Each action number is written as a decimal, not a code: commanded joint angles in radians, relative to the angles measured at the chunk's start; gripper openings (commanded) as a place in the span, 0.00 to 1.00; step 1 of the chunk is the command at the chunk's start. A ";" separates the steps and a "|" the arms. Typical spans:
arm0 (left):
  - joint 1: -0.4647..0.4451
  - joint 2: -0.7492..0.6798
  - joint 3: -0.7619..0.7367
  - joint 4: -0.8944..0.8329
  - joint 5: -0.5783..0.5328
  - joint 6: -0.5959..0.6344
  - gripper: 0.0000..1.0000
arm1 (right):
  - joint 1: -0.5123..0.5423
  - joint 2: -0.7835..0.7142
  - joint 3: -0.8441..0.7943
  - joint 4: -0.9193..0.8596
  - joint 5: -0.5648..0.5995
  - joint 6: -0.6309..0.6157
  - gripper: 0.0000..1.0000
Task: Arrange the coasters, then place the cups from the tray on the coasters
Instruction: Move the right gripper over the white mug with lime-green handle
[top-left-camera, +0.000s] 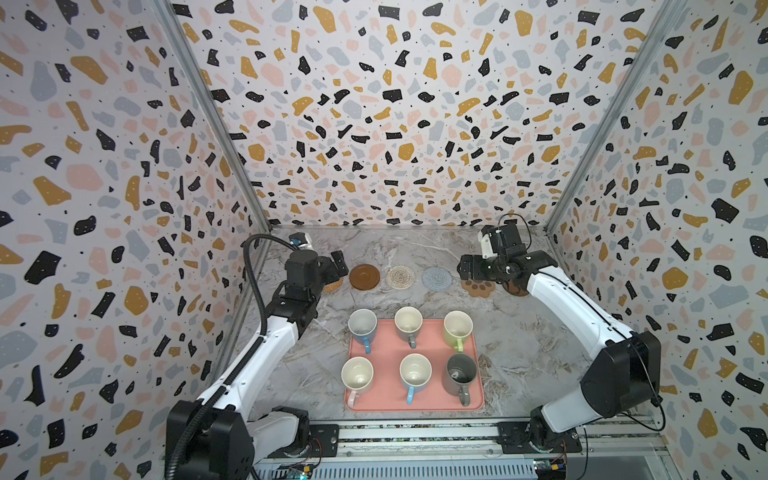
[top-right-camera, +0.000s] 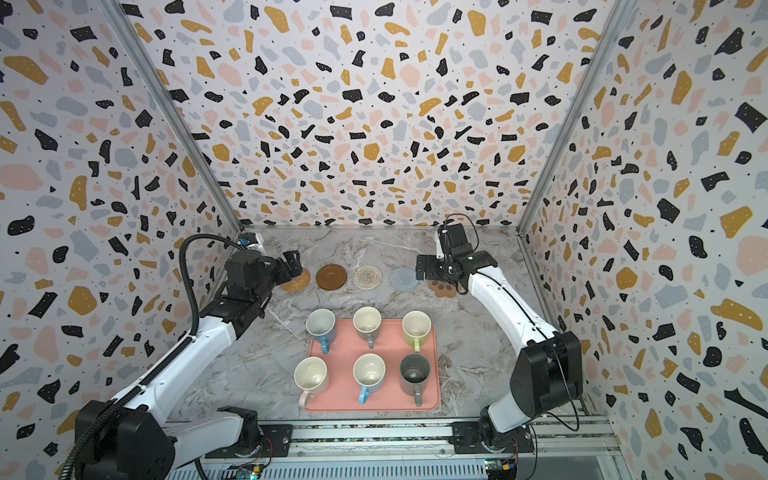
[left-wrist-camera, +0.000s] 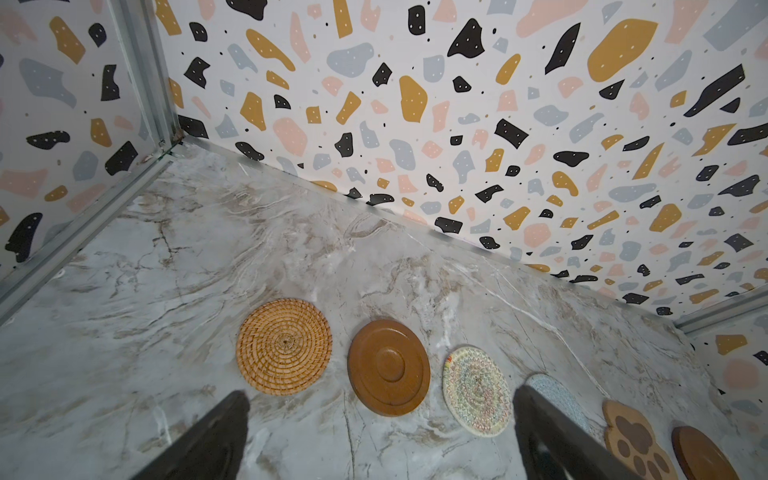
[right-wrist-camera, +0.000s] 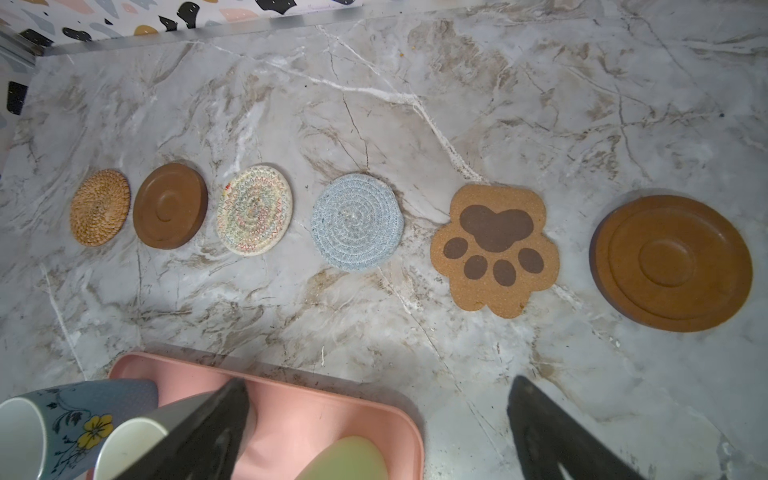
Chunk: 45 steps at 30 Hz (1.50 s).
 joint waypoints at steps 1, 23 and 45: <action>-0.001 -0.040 0.006 -0.050 -0.007 0.006 1.00 | 0.019 -0.017 -0.030 -0.046 -0.014 -0.024 1.00; -0.012 -0.199 -0.134 -0.020 -0.007 -0.003 1.00 | 0.158 -0.268 -0.216 -0.222 0.017 0.082 0.97; -0.012 -0.189 -0.174 0.032 0.030 -0.022 1.00 | 0.339 -0.306 -0.339 -0.259 0.084 0.265 0.95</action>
